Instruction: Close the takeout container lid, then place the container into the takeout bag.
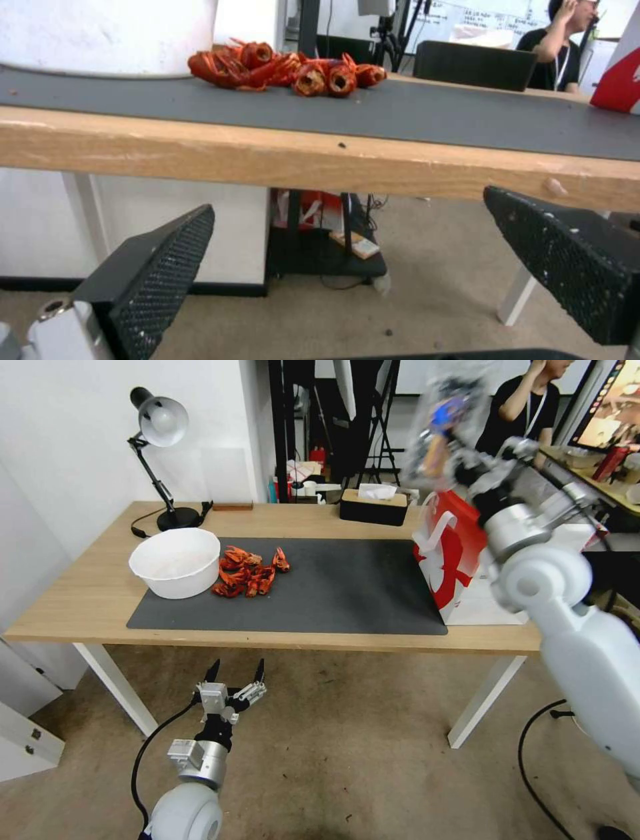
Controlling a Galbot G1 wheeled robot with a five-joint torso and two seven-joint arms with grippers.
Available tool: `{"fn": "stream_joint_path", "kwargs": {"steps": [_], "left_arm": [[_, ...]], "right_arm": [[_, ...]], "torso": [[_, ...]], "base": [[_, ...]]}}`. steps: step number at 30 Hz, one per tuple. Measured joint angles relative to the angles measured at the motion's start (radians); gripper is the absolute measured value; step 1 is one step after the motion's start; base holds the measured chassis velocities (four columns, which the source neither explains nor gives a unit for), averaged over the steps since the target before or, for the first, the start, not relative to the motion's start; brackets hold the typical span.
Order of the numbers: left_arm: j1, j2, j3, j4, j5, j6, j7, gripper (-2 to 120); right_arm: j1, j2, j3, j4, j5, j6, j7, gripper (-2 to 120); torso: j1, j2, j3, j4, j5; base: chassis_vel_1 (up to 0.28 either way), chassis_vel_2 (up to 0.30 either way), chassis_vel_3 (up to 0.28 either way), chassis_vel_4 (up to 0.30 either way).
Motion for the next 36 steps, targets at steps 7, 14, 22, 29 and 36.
{"fn": "stream_joint_path", "kwargs": {"steps": [7,14,22,29,36], "left_arm": [[0.013,-0.006,0.001,-0.003,0.000,-0.003,0.001,100],[0.020,-0.009,0.001,-0.003,-0.001,-0.004,-0.002,100],[0.020,-0.015,0.005,-0.009,0.001,-0.004,-0.007,100],[0.035,-0.012,0.005,-0.025,0.009,-0.002,0.001,100],[0.035,-0.016,0.005,-0.027,0.009,0.004,-0.008,100]], "right_arm": [[-0.011,-0.041,0.087,-0.065,0.003,-0.026,0.061,0],[-0.048,-0.055,0.127,-0.072,0.030,-0.053,0.083,0],[-0.074,-0.035,0.177,-0.050,0.320,-0.144,0.176,9],[-0.083,-0.022,0.203,-0.072,0.439,-0.178,0.203,37],[-0.094,-0.020,0.202,-0.070,0.424,-0.182,0.185,65]], "torso": [[0.000,0.000,0.000,-0.0002,0.0000],[0.000,0.000,0.000,0.0001,0.0000],[0.000,0.000,0.000,0.0002,-0.0001],[0.000,0.000,0.000,0.0001,-0.0001],[0.000,0.000,0.000,0.0000,-0.0001]], "base": [[0.000,0.000,0.000,0.000],[0.000,0.000,0.000,0.000],[0.000,0.000,0.000,0.000],[0.000,0.000,0.000,0.000],[0.000,0.000,0.000,0.000]]}}
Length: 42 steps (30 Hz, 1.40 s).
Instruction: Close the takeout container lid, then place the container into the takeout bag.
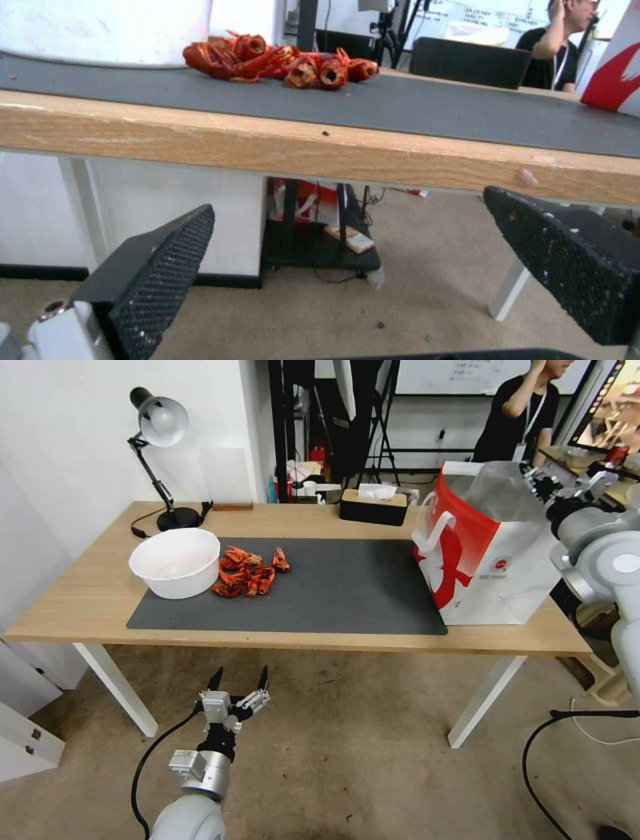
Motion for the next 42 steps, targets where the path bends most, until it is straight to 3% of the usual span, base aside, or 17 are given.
{"fn": "stream_joint_path", "kwargs": {"steps": [7,10,11,13,14,15,18,19,22,25,26,31,42], "left_arm": [[0.005,-0.002,-0.006,-0.009,-0.002,0.003,-0.001,100],[0.008,-0.006,-0.010,-0.009,-0.008,-0.001,0.008,100],[0.008,-0.006,-0.010,-0.009,-0.008,-0.001,0.008,100],[0.008,-0.010,-0.016,-0.003,-0.002,-0.012,0.017,100],[0.009,-0.011,-0.024,0.003,0.009,-0.029,0.031,100],[0.009,-0.011,-0.024,0.003,0.009,-0.029,0.031,100],[0.014,-0.011,-0.035,0.004,0.015,-0.045,0.050,100],[0.014,-0.011,-0.035,0.004,0.015,-0.045,0.050,100],[0.018,-0.012,-0.045,0.004,0.021,-0.062,0.068,100],[0.020,-0.012,-0.047,0.002,0.023,-0.060,0.069,100],[0.029,-0.013,-0.051,-0.005,0.032,-0.042,0.077,100],[0.032,-0.019,-0.061,0.000,0.051,-0.059,0.095,100],[0.037,-0.035,-0.085,0.026,0.055,-0.122,0.110,100]], "right_arm": [[-0.028,-0.009,0.002,0.077,0.009,0.005,-0.056,88],[-0.081,-0.016,0.002,0.154,-0.005,0.005,-0.126,99],[-0.081,-0.016,0.002,0.154,-0.005,0.005,-0.126,99],[-0.125,-0.022,0.002,0.191,-0.037,0.008,-0.194,100],[-0.182,-0.038,0.001,0.223,-0.108,0.025,-0.284,100],[-0.182,-0.038,0.001,0.223,-0.108,0.025,-0.284,100],[-0.292,-0.067,-0.006,0.263,-0.313,0.115,-0.440,100],[-0.292,-0.067,-0.006,0.263,-0.313,0.115,-0.440,100],[-0.398,-0.085,0.007,0.300,-0.484,0.215,-0.522,100],[-0.423,-0.088,0.012,0.307,-0.514,0.237,-0.534,100],[-0.497,-0.092,0.024,0.321,-0.581,0.299,-0.554,100],[-0.604,-0.083,0.055,0.311,-0.638,0.381,-0.577,100],[-0.868,0.036,0.099,0.235,-0.732,0.554,-0.584,100]], "torso": [[0.000,0.000,0.000,0.0001,-0.0002],[0.000,0.000,0.000,0.0002,-0.0004],[0.000,0.000,0.000,0.0002,-0.0004],[0.000,0.000,0.000,0.0002,-0.0002],[0.000,0.000,0.000,0.0001,-0.0002],[0.000,0.000,0.000,0.0001,-0.0002],[0.000,0.000,0.000,-0.0001,0.0002],[0.000,0.000,0.000,-0.0001,0.0002],[0.000,0.000,0.000,0.0000,-0.0001],[0.000,0.000,0.000,-0.0001,-0.0002],[0.000,0.000,0.000,0.0001,0.0000],[0.000,0.000,0.000,0.0002,-0.0004],[0.000,0.000,0.000,-0.0001,0.0001]], "base": [[0.000,0.000,0.000,0.000],[0.000,0.000,0.000,0.000],[0.000,0.000,0.000,0.000],[0.000,0.000,0.000,0.000],[0.000,0.000,0.000,0.000],[0.000,0.000,0.000,0.000],[0.000,0.000,0.000,0.000],[0.000,0.000,0.000,0.000],[0.000,0.000,0.000,0.000],[0.000,0.000,0.000,0.000],[0.000,0.000,0.000,0.000],[0.000,0.000,0.000,0.000],[0.000,0.000,0.000,0.000]]}}
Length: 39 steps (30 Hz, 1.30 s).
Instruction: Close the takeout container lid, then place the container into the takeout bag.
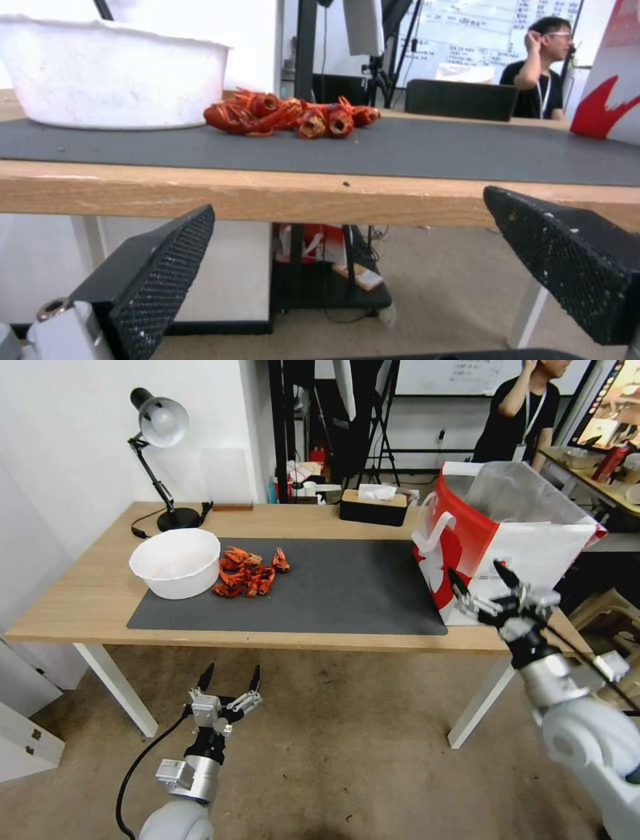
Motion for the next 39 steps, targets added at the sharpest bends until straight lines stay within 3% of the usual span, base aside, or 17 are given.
{"fn": "stream_joint_path", "kwargs": {"steps": [5,16,39], "left_arm": [[-0.005,-0.011,0.002,0.012,0.018,-0.020,-0.020,100],[-0.027,-0.017,0.007,0.040,0.038,-0.059,-0.029,100],[-0.048,-0.008,0.009,0.081,0.026,-0.071,0.004,100]], "right_arm": [[-0.074,0.058,-0.011,-0.035,-0.032,0.062,0.015,100],[-0.113,0.150,-0.063,-0.095,-0.102,0.098,0.095,100],[-0.106,0.198,-0.124,-0.153,-0.137,0.106,0.112,100]], "torso": [[0.000,0.000,0.000,-0.0001,-0.0002],[0.000,0.000,0.000,0.0001,-0.0003],[0.000,0.000,0.000,0.0002,-0.0003]], "base": [[0.000,0.000,0.000,0.000],[0.000,0.000,0.000,0.000],[0.000,0.000,0.000,0.000]]}}
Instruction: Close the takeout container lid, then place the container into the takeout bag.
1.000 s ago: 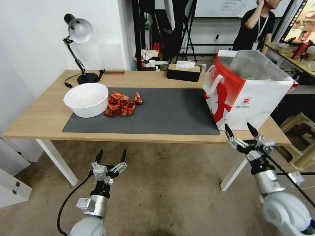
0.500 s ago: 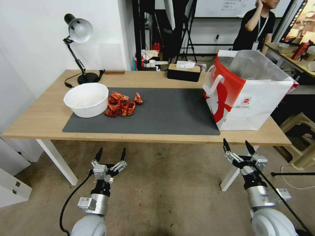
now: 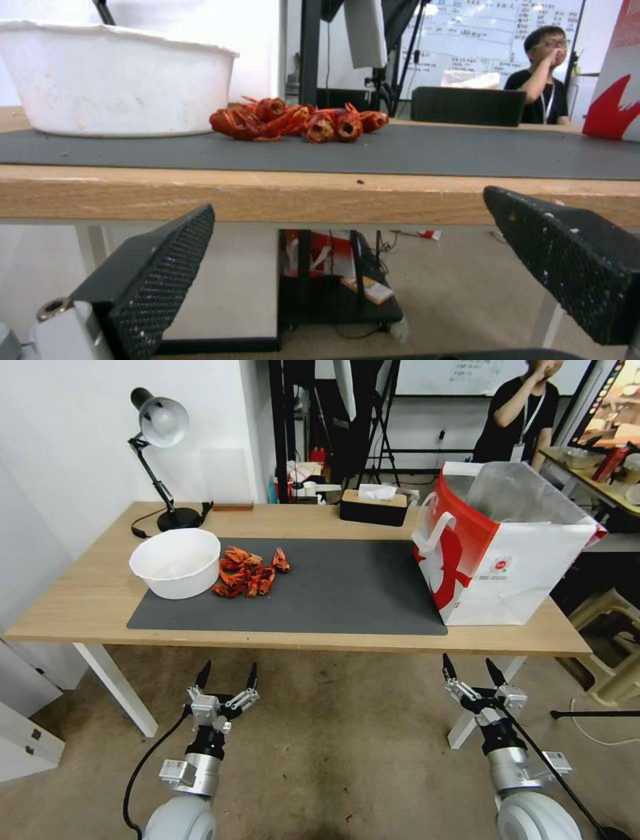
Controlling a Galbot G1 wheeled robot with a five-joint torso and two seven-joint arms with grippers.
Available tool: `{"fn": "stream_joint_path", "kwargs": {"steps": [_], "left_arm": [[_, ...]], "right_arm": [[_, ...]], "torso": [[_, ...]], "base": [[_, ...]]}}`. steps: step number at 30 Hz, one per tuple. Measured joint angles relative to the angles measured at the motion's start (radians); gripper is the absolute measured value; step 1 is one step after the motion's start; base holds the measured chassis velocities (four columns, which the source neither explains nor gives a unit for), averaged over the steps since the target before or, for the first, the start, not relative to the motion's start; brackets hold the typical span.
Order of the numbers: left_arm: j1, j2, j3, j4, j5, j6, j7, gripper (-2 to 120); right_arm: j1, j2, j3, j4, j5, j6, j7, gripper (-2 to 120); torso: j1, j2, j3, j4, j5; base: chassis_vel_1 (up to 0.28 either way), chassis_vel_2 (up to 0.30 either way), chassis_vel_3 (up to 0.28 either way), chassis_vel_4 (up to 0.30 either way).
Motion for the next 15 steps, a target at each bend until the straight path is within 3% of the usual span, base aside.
{"fn": "stream_joint_path", "kwargs": {"steps": [15], "left_arm": [[0.001,0.000,0.001,0.000,0.002,0.000,-0.001,100]], "right_arm": [[0.001,-0.001,0.000,0.000,0.003,-0.003,-0.003,100]], "torso": [[0.000,0.000,0.000,0.0000,0.0001]], "base": [[0.000,0.000,0.000,0.000]]}}
